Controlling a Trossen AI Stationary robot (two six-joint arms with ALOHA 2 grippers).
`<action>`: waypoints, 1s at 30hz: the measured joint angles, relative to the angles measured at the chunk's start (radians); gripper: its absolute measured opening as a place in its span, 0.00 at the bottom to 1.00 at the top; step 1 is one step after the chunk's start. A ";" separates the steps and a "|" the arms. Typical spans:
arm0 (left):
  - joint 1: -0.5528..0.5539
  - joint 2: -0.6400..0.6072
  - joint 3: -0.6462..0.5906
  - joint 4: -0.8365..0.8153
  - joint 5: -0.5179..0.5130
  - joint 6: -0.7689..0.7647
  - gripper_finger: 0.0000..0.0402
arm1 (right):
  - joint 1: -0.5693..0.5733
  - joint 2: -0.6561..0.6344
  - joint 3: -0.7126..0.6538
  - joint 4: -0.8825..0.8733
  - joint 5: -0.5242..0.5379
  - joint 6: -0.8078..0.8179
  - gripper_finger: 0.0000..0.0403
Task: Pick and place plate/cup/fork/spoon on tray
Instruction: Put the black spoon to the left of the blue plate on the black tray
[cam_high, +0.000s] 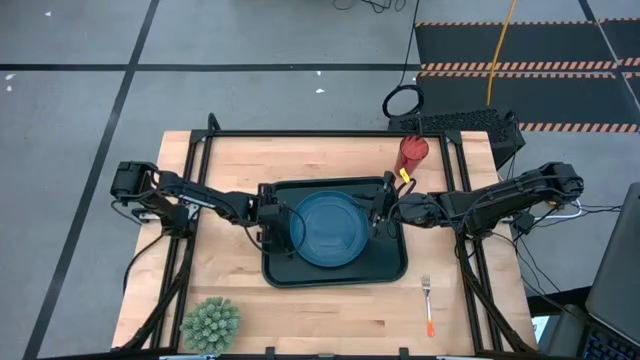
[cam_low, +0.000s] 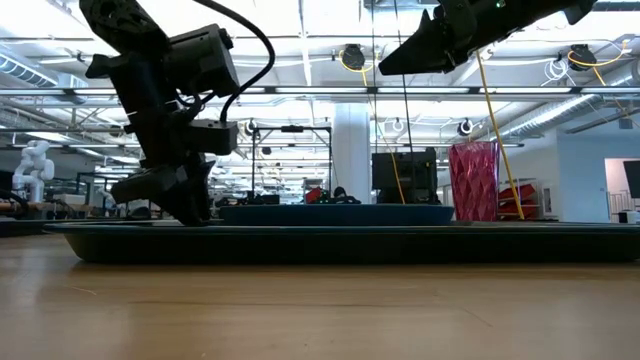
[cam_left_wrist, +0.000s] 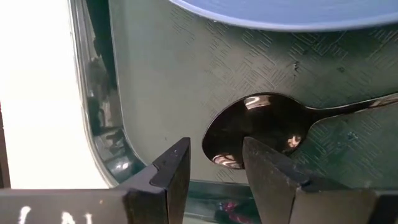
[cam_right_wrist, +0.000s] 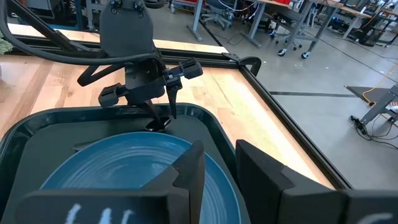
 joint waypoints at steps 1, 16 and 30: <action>0.000 0.000 0.000 0.000 0.000 0.001 0.38 | 0.000 0.000 0.000 0.000 0.000 0.000 0.21; 0.001 0.000 0.000 0.040 0.001 0.057 0.38 | 0.000 0.000 0.000 0.000 0.000 0.000 0.21; 0.000 0.000 0.000 0.037 0.037 0.070 0.38 | 0.000 0.000 0.000 -0.008 0.000 0.000 0.21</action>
